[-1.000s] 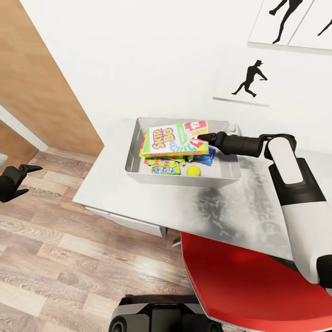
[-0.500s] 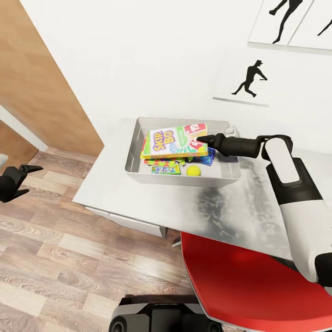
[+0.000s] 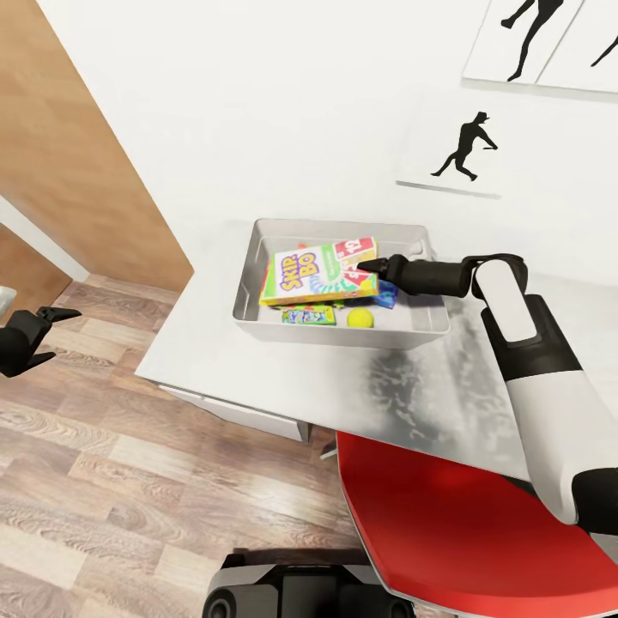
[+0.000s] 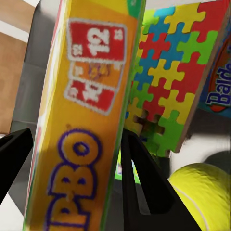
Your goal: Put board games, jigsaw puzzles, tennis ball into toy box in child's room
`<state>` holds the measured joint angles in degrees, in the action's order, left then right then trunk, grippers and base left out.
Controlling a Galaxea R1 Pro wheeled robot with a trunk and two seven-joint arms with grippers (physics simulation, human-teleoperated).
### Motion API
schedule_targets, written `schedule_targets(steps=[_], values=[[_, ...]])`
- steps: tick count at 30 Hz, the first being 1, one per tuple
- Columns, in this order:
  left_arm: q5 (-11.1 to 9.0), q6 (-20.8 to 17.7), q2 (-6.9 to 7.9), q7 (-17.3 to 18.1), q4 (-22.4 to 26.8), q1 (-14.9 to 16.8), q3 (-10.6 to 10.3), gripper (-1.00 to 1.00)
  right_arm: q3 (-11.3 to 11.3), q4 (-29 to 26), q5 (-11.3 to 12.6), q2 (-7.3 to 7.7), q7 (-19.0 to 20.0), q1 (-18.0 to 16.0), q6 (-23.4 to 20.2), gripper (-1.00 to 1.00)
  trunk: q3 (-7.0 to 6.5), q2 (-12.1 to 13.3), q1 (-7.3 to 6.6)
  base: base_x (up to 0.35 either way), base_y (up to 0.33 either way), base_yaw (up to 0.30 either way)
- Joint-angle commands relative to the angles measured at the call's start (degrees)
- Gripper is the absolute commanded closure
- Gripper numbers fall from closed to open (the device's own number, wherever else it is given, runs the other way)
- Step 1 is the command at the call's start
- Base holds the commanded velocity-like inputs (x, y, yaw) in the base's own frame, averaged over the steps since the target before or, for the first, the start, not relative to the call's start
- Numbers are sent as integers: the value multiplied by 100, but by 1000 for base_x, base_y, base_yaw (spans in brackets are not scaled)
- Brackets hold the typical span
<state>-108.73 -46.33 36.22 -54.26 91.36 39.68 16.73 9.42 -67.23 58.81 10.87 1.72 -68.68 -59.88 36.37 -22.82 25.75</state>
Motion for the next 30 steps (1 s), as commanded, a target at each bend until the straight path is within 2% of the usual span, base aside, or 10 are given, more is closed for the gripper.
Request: schedule_targets(steps=[1, 11, 12, 30], values=[[-52, -16, 0, -59, 2, 6, 6, -100, 8, 9, -124, -8, 18, -5, -12, 100, 8, -9, 4, 0, 0, 0], [-52, -16, -1, -60, 4, 5, 0, -100, 3, 38, -239, -53, 25, -5, -12, 100, 8, -9, 4, 0, 0, 0], [-50, -16, -1, -60, 2, 5, 0, -100, 0, 39, -242, -54, 26, -5, -12, -100, 8, -9, 4, 0, 0, 0], [-51, -16, -9, -59, 5, 5, -4, -100, -41, -73, -257, -11, 1, -102, -12, -100, 8, -9, 4, 0, 0, 0]])
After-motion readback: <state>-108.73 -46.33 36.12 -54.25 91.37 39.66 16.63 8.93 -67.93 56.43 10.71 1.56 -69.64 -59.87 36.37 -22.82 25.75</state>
